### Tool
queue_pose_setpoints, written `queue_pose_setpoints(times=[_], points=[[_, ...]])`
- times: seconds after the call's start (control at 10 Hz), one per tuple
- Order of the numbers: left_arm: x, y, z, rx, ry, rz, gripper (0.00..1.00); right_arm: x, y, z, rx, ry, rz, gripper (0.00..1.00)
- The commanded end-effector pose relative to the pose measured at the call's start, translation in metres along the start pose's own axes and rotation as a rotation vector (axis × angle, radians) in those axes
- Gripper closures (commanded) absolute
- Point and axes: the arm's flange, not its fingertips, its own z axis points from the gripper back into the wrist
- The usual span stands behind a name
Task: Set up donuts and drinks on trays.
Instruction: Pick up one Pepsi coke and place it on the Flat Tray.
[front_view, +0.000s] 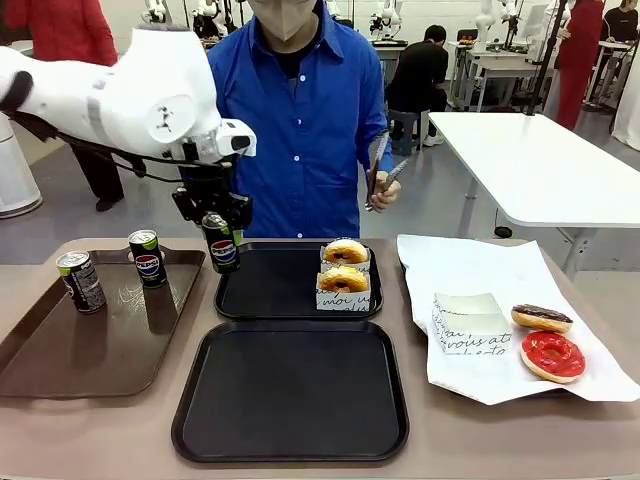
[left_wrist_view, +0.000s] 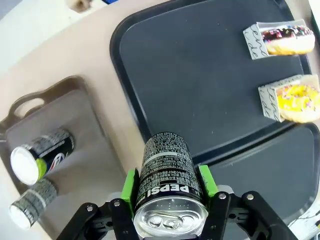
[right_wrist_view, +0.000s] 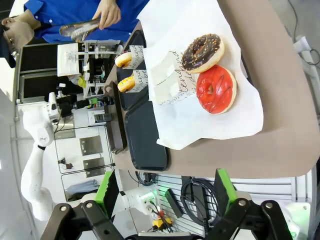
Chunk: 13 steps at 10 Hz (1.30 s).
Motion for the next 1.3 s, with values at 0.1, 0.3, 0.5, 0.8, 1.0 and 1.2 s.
queue_pose_setpoints(times=[0.1,0.3,0.5,0.8,1.0,1.2], points=[[0.021,-0.017,-0.033,0.028,0.014,0.019,0.42,-0.001,0.000,0.000,0.001,0.007,-0.003,0.00],[0.016,-0.028,-0.058,0.052,0.002,0.007,0.42,-0.001,0.000,0.000,0.001,0.007,-0.003,0.00],[0.015,-0.035,-0.070,0.066,0.001,-0.015,0.42,-0.001,0.000,0.000,0.001,0.007,-0.003,0.00],[0.013,-0.038,-0.064,0.060,0.014,-0.032,0.00,-0.001,0.000,0.000,0.001,0.007,-0.003,0.00],[0.007,-0.036,-0.055,0.068,0.021,-0.024,0.11,-0.001,0.000,0.000,0.001,0.007,-0.003,0.00],[0.002,-0.033,-0.033,0.052,0.045,-0.011,0.00,-0.001,0.000,0.000,0.001,0.007,-0.003,0.00]])
